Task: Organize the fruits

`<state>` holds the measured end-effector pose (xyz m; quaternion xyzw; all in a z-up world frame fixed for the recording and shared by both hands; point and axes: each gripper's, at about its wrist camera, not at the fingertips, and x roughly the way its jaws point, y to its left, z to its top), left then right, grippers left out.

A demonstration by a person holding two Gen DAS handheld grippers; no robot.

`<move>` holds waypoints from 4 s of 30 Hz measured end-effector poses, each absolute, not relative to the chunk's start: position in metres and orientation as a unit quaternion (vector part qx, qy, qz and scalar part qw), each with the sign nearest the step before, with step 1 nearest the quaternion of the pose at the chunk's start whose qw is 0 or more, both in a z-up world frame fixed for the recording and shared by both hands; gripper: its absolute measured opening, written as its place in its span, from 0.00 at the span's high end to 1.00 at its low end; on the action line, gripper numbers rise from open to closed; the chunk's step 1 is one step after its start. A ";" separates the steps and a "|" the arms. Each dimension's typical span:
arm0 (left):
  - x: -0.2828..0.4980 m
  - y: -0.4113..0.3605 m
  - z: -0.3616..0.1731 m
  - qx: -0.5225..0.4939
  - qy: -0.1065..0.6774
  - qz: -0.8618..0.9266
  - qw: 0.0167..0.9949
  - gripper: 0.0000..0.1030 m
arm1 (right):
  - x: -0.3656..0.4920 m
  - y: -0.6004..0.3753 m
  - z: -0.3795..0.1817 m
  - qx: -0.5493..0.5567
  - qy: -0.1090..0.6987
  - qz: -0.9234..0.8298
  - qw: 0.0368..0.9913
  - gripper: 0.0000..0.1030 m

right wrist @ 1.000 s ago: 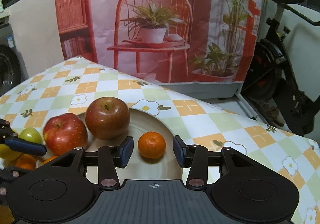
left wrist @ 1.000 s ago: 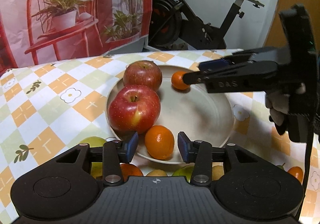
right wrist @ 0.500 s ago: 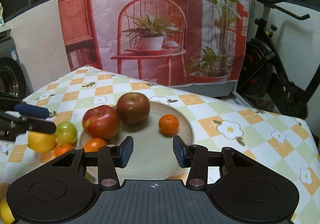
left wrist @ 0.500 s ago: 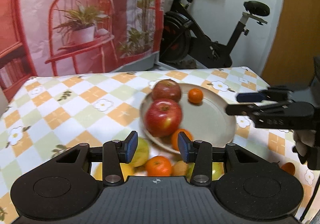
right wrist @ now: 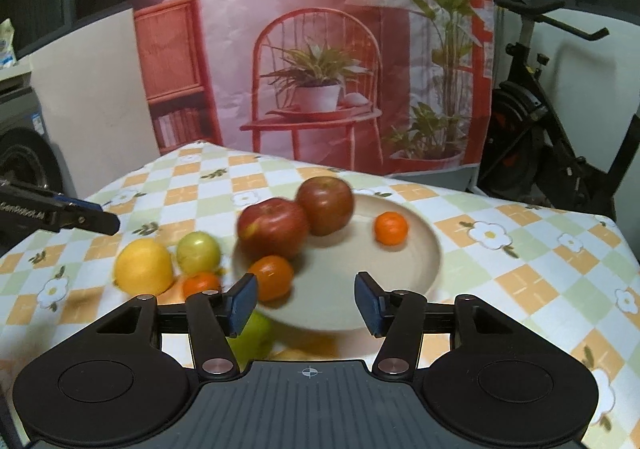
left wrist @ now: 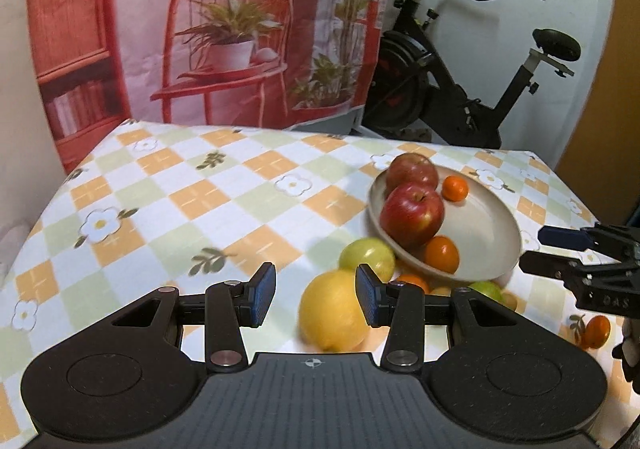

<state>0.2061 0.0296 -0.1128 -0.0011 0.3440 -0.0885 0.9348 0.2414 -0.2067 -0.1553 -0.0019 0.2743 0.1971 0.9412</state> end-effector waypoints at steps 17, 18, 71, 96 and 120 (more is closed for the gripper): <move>0.156 0.050 -0.123 -0.048 0.347 -0.075 0.934 0.55 | 0.176 -0.190 -0.162 0.007 0.294 0.190 0.937 0.50; 0.152 0.048 -0.123 -0.045 0.345 -0.077 0.934 0.55 | 0.172 -0.190 -0.161 0.005 0.296 0.190 0.936 0.50; 0.135 0.010 -0.174 -0.095 0.377 -0.197 0.900 0.56 | 0.120 -0.165 -0.179 -0.079 0.340 0.225 0.910 0.45; 0.136 0.013 -0.177 -0.101 0.382 -0.193 0.898 0.57 | 0.133 -0.132 -0.187 -0.136 0.358 0.304 0.872 0.48; 0.186 -0.006 -0.179 -0.122 0.381 -0.193 0.896 0.60 | 0.182 -0.148 -0.185 -0.186 0.344 0.335 0.857 0.56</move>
